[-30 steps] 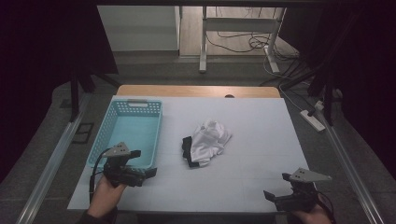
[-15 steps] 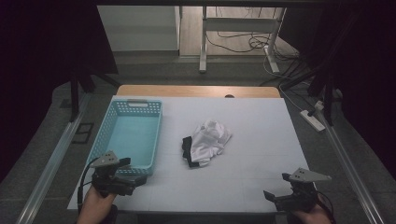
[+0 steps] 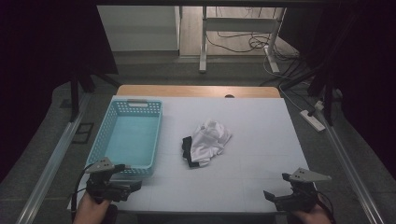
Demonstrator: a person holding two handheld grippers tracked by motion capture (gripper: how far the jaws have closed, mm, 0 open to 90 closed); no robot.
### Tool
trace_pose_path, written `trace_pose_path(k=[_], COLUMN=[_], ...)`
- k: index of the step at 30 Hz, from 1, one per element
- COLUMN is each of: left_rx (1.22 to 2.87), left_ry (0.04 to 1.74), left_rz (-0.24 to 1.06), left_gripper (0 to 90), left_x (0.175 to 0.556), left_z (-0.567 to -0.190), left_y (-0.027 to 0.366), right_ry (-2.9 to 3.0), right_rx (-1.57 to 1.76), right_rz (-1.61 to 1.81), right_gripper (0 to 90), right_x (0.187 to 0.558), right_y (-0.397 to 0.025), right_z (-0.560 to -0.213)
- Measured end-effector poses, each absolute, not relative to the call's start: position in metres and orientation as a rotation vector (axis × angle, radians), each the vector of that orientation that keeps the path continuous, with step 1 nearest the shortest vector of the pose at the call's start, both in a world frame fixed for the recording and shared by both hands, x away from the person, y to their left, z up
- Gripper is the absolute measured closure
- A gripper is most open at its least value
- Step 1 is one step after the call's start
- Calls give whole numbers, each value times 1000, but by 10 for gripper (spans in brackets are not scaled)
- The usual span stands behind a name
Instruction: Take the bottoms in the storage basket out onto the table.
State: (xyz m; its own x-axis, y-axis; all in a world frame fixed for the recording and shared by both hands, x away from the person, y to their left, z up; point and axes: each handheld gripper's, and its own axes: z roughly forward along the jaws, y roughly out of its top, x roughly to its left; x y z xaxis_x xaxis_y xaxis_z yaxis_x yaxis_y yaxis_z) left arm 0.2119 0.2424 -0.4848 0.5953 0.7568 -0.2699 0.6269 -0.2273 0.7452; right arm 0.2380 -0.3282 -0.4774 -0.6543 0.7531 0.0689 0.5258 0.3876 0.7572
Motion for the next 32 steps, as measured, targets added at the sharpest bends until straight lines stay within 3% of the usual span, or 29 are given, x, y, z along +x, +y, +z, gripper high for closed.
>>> trace_pose_path(k=[32], left_rx=[1996], left_ry=[1155], left_rz=[229], left_gripper=[0], left_x=[198], left_z=[-504], left_y=[261], right_ry=[2365], right_rx=[1128], right_rz=[1124], right_gripper=[4], right_x=[238], right_y=[-327], right_z=[-478])
